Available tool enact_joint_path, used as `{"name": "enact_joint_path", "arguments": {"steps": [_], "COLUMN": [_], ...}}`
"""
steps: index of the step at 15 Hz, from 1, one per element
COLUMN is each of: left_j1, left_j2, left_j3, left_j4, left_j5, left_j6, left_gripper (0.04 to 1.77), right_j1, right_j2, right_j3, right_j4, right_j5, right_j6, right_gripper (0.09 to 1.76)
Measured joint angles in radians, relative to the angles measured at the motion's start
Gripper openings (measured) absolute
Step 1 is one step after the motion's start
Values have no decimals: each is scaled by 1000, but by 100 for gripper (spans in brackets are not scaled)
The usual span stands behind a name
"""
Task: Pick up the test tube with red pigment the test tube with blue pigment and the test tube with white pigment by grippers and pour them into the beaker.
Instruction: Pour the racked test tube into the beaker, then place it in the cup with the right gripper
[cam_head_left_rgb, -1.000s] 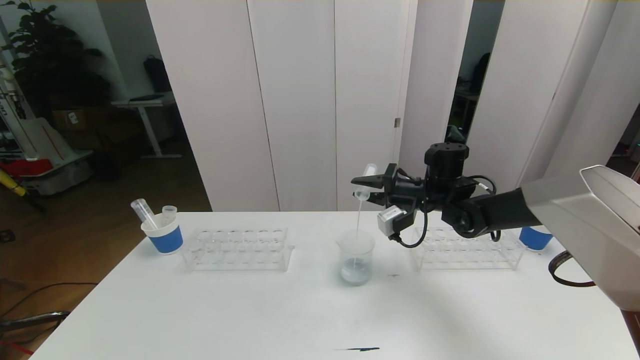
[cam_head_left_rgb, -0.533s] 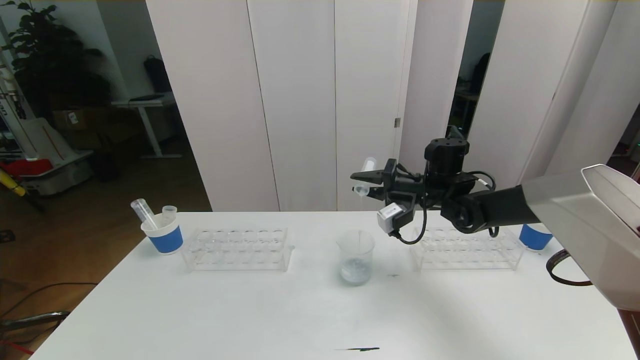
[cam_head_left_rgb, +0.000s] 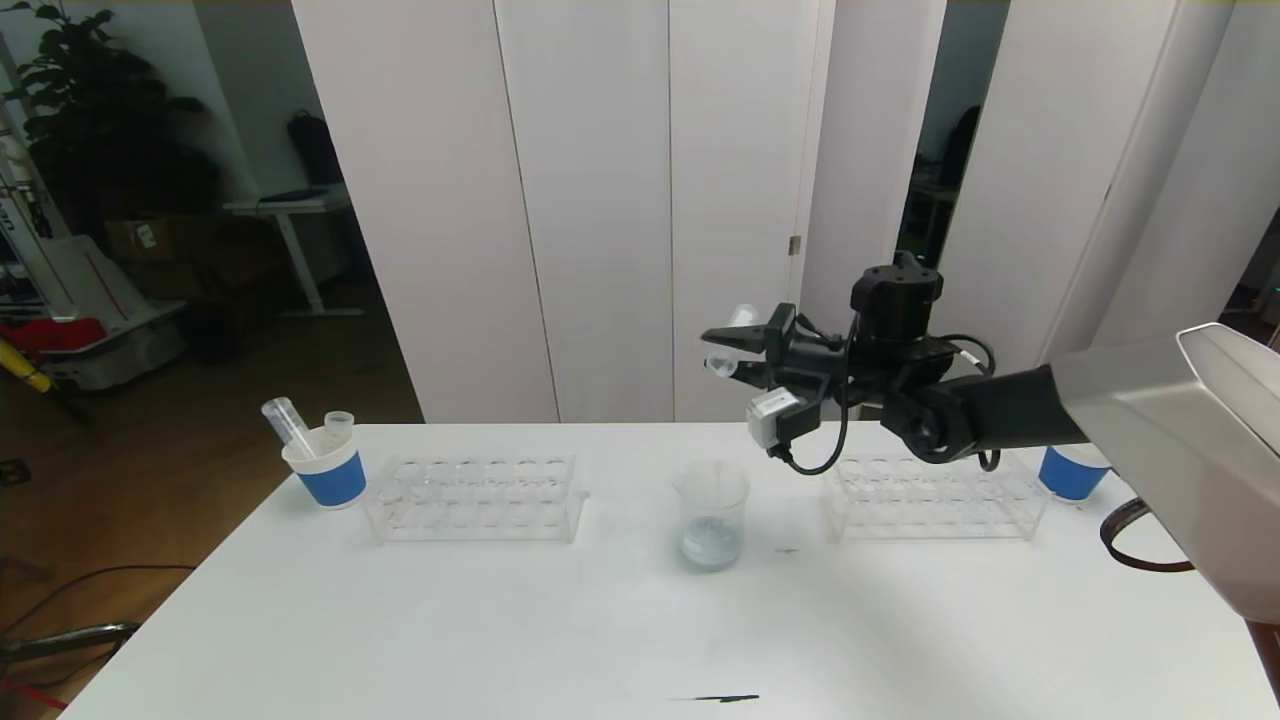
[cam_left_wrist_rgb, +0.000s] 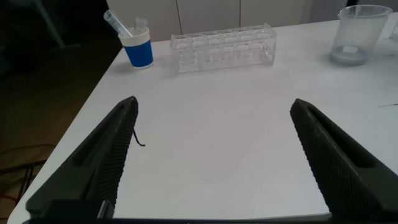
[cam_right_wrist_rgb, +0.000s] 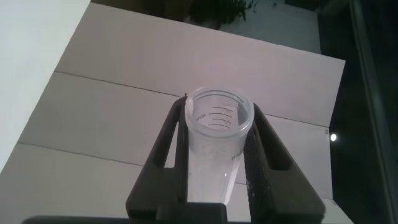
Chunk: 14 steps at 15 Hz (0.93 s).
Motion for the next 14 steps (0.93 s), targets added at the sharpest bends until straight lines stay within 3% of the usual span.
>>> {"name": "enact_joint_path", "arguments": {"steps": [2,6,10,14], "left_j1": [0,0,0,0], "left_j2": [0,0,0,0], "left_j3": [0,0,0,0], "left_j4": [0,0,0,0], "left_j5": [0,0,0,0], "left_j6": [0,0,0,0], "left_gripper": [175,175,175,175], "right_j1": [7,35,72,101], "right_j2": [-17,-58,-92,-121], "right_j3": [0,-40,-107,-110], "right_j4": [-52,-72,-74,-87], "right_j5": [-57,-277,-600,-849], "right_j6": [76,240,526,856], "right_gripper": [58,58,58,58]}}
